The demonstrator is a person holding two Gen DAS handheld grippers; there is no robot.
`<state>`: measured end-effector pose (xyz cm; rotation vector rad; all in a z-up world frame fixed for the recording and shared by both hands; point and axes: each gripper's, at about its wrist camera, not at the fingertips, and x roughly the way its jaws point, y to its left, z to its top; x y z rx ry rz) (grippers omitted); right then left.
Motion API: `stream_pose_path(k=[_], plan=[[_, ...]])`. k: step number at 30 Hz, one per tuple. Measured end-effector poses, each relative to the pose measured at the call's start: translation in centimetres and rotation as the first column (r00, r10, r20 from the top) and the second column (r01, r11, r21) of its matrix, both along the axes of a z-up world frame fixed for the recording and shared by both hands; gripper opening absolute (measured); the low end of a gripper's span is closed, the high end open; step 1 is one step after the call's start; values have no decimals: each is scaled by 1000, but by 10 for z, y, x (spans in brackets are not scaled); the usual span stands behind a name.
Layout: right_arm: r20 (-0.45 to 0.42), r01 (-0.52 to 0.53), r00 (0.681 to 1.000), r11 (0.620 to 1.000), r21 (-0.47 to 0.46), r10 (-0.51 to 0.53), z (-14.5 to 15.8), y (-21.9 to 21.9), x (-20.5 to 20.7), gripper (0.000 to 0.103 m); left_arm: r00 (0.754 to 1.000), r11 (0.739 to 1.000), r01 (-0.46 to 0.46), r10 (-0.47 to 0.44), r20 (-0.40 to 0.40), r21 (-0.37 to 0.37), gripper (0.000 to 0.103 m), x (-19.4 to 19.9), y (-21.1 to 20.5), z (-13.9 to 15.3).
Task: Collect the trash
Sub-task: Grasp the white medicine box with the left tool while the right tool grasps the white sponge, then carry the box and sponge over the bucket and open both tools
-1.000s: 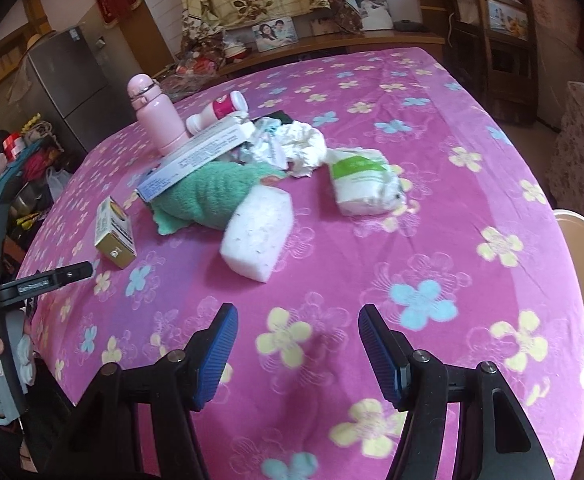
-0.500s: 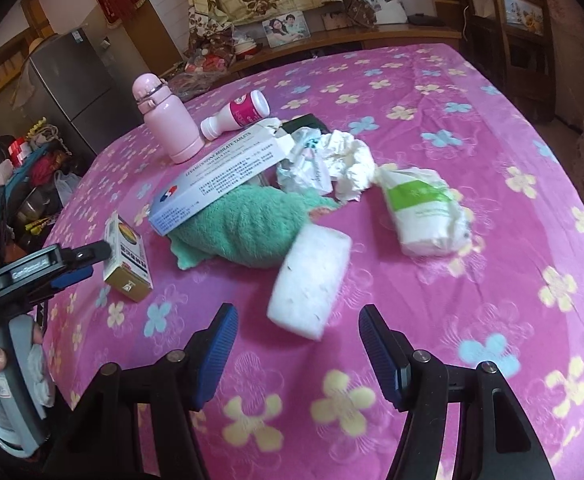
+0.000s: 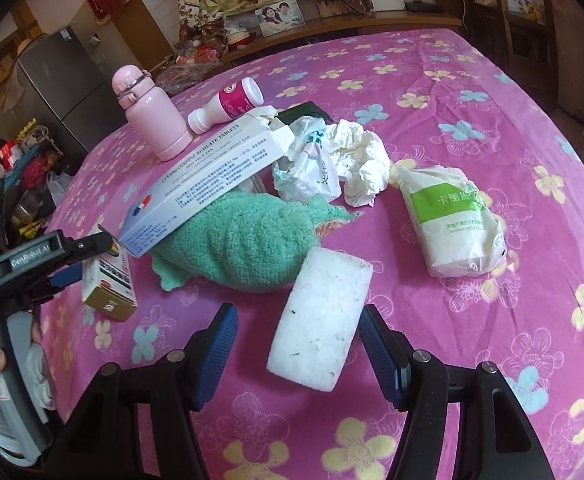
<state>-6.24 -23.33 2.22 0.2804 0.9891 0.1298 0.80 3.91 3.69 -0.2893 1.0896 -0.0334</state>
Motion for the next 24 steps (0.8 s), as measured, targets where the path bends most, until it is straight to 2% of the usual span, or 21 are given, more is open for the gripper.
stream_pose_path(k=[1,2,3,4,5,8,9,10,16,24], plan=[[7,-2,1000,1000,-5,2,0,0,-1,66,1000,1000,9,-9,-17,0,71,1,-1,-4],[15,-5,1000,1000,-5,5,0,0,-2,61,999,1000,19,-19,-31,-17,70,0,0,-8],[20,-12,1000,1000,0,12,0,0,-3,45,999,998,25,-27,-29,-53,63,-1,2,-11],[20,-17,1000,1000,5,16,0,-1,-4,40,999,995,30,-32,-18,-91,55,-3,5,-11],[21,-18,1000,1000,9,18,0,-2,-6,40,999,993,33,-35,-14,-112,54,-6,6,-10],[36,-30,999,999,11,29,2,-6,-15,36,998,993,65,-65,2,-103,42,-14,3,-4],[45,-37,998,999,10,36,5,-6,-19,35,997,993,80,-80,10,-89,31,-19,-1,0],[51,-44,998,999,10,44,7,-7,-24,35,996,993,92,-91,14,-80,29,-21,-2,2],[75,-64,995,998,13,63,20,-14,-54,35,982,980,186,-183,44,-68,29,-51,-21,16],[106,-26,994,999,22,23,35,-35,-83,35,953,954,298,-295,66,-42,29,-93,-63,31]])
